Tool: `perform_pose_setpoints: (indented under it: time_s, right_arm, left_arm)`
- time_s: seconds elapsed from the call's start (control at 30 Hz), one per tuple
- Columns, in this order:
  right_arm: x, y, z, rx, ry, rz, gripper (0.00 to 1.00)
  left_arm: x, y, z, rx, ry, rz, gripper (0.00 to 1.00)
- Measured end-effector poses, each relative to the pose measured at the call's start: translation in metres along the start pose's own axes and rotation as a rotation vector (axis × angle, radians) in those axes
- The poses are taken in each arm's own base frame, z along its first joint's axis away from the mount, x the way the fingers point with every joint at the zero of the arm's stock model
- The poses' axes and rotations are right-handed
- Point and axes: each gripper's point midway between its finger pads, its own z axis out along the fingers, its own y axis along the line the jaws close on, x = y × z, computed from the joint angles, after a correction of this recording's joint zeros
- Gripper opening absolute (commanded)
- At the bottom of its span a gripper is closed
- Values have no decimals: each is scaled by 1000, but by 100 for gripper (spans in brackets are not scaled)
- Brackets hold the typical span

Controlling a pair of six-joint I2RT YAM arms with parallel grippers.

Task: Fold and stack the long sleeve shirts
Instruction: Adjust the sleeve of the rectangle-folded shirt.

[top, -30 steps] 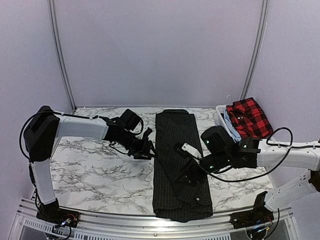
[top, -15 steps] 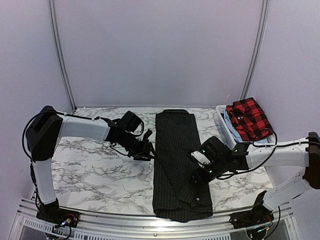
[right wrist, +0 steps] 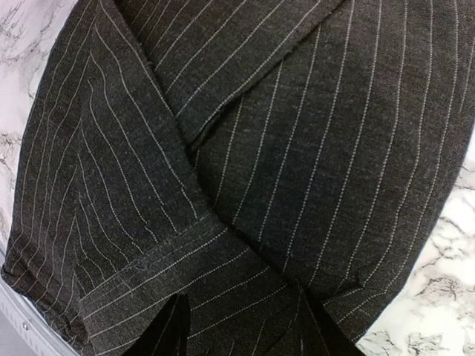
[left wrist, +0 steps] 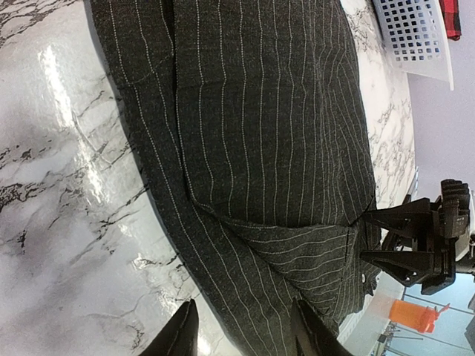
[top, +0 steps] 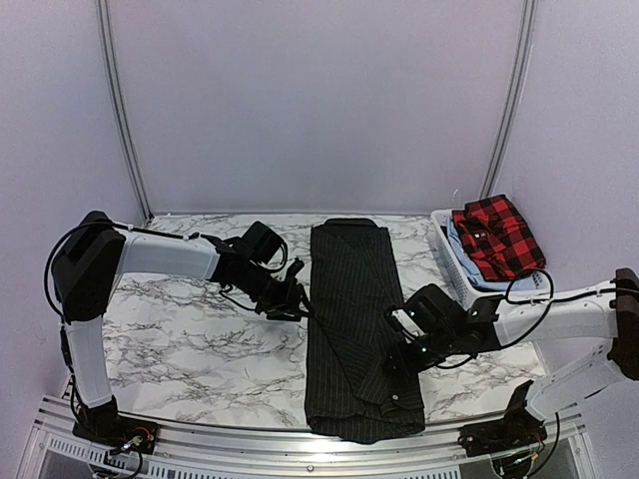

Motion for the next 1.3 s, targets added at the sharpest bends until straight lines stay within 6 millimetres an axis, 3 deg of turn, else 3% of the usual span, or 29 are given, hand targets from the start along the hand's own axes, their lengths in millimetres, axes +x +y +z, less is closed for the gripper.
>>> perform_pose_setpoints:
  time_s: [0.3, 0.5, 0.73, 0.9, 1.07, 1.27, 1.3]
  right_arm:
    - [-7, -10, -1, 58, -41, 26, 39]
    - [-4, -6, 1, 52, -31, 21, 26]
    - [3, 6, 2, 18, -7, -11, 1]
    - [-8, 14, -7, 5, -26, -25, 0]
    - [-23, 38, -23, -52, -59, -87, 0]
    - [-32, 96, -45, -213, -65, -225, 0]
    - [-30, 106, -46, -242, -56, -248, 4]
  left_arm:
    - [0, 0, 0, 0, 0, 0, 45]
    - [0, 0, 0, 0, 0, 1, 45]
    - [0, 0, 0, 0, 0, 4, 45]
    - [0, 0, 0, 0, 0, 4, 45]
    - [0, 0, 0, 0, 0, 4, 45]
    - [0, 0, 0, 0, 0, 5, 45]
    - [0, 0, 0, 0, 1, 5, 45]
